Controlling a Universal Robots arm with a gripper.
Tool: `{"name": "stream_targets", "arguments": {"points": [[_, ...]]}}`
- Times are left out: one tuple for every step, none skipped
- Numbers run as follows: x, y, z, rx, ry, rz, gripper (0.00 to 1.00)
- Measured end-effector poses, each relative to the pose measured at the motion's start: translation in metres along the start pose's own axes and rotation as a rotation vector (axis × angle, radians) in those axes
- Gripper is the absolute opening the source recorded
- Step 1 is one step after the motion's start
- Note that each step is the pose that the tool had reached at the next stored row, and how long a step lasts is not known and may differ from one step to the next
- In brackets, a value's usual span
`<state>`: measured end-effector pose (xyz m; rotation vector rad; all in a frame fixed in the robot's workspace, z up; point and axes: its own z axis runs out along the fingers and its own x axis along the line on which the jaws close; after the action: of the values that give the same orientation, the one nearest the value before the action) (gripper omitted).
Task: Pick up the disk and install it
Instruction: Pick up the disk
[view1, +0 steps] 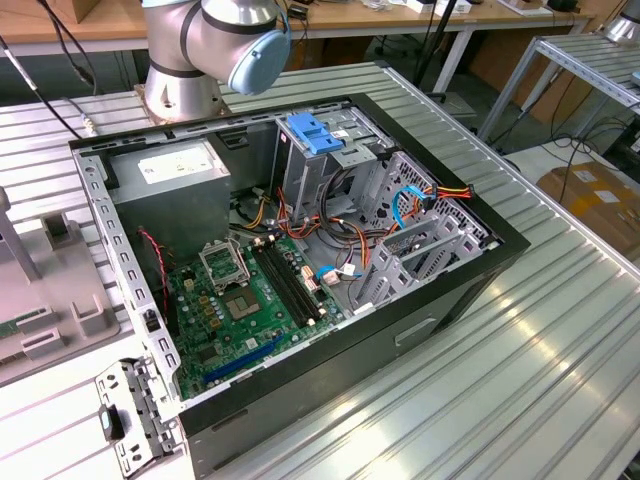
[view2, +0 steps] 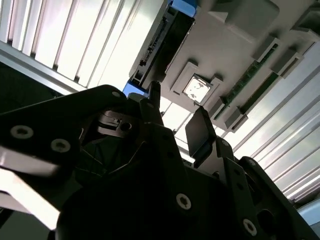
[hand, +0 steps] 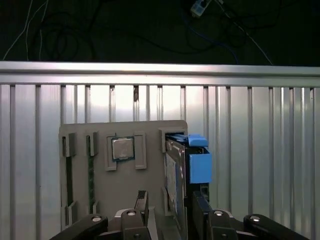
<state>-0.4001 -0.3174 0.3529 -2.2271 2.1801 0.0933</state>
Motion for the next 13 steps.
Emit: {"name": "stream_targets", "arguments": {"points": [[-0.0001, 0.0, 0.0001, -0.0009, 0.0004, -0.015, 0.48], [-0.0003, 0.0, 0.0002, -0.0011, 0.0005, -0.019, 0.48], [-0.0006, 0.0, 0.0004, -0.0012, 0.0003, -0.02, 0.48], [-0.0008, 0.0, 0.0005, -0.0011, 0.0, -0.02, 0.48], [-0.001, 0.0, 0.0007, -0.0012, -0.0004, -0.02, 0.48], [-0.0019, 0.0, 0.0011, -0.0011, -0.0018, -0.02, 0.48], [-0.0023, 0.0001, 0.0012, -0.0011, -0.0022, -0.02, 0.48], [-0.0027, 0.0001, 0.0014, -0.0011, -0.0026, -0.02, 0.48], [-0.0032, 0.0003, 0.0015, -0.0013, -0.0032, -0.02, 0.48], [-0.0034, 0.0006, 0.0017, -0.0013, -0.0036, -0.02, 0.48], [-0.0035, 0.0008, 0.0019, -0.0011, -0.0041, -0.02, 0.48], [-0.0036, 0.0012, 0.0022, -0.0008, -0.0046, -0.02, 0.48], [-0.0036, 0.0015, 0.0023, -0.0009, -0.0047, -0.02, 0.48]]}}
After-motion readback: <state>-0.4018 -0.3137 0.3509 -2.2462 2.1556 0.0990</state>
